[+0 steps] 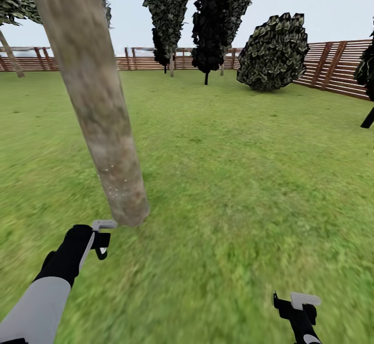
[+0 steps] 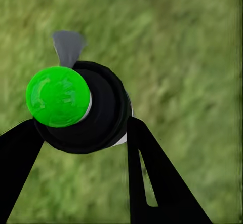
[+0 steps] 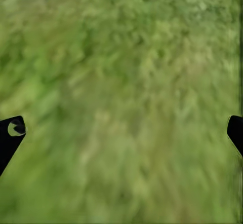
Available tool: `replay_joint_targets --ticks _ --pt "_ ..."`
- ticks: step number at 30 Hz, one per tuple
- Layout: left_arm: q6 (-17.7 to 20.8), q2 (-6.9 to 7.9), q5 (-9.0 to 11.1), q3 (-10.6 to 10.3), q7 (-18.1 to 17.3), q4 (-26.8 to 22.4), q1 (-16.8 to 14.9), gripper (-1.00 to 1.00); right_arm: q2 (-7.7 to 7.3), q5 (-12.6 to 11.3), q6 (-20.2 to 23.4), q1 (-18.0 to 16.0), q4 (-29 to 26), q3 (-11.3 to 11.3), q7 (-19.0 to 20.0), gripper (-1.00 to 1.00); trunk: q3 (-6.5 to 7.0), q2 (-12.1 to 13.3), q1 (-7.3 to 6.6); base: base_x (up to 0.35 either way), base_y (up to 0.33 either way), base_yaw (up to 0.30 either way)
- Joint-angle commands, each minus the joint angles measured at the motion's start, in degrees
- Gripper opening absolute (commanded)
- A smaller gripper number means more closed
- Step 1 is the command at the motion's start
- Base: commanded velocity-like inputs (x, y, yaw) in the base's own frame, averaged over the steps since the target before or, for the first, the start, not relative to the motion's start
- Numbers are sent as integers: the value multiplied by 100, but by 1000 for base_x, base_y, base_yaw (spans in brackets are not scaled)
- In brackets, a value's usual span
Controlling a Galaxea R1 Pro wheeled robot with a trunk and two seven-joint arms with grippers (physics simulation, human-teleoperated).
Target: In the garden, pick up the pesticide atomizer on the floor and spray pesticide onto both trees until each tree trunk is fully covered.
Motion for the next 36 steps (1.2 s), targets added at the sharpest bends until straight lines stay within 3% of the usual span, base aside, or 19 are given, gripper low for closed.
replay_joint_targets --ticks 1,13,26,32,36 --pt "24 -7 -64 14 -56 -9 -3 -100 0 -48 -11 -2 1 50 -14 100 -5 -2 -1 0 -279 2" --pt "23 -5 -66 13 -42 -5 -3 -100 7 -47 -11 -2 1 50 -14 100 -5 -2 -1 22 -279 21" --pt "19 -2 -59 22 -28 -1 -3 -100 94 -39 -11 -2 1 50 -14 100 -5 -2 -1 165 -256 265" --pt "35 -22 23 25 -64 -70 -11 -100 94 -46 -11 -2 1 50 -14 100 -5 -2 -1 51 -41 275" --pt "68 -254 132 -18 -87 -181 -84 -100 94 -51 -11 -2 1 50 -22 100 -5 -2 -1 2 -1 118"
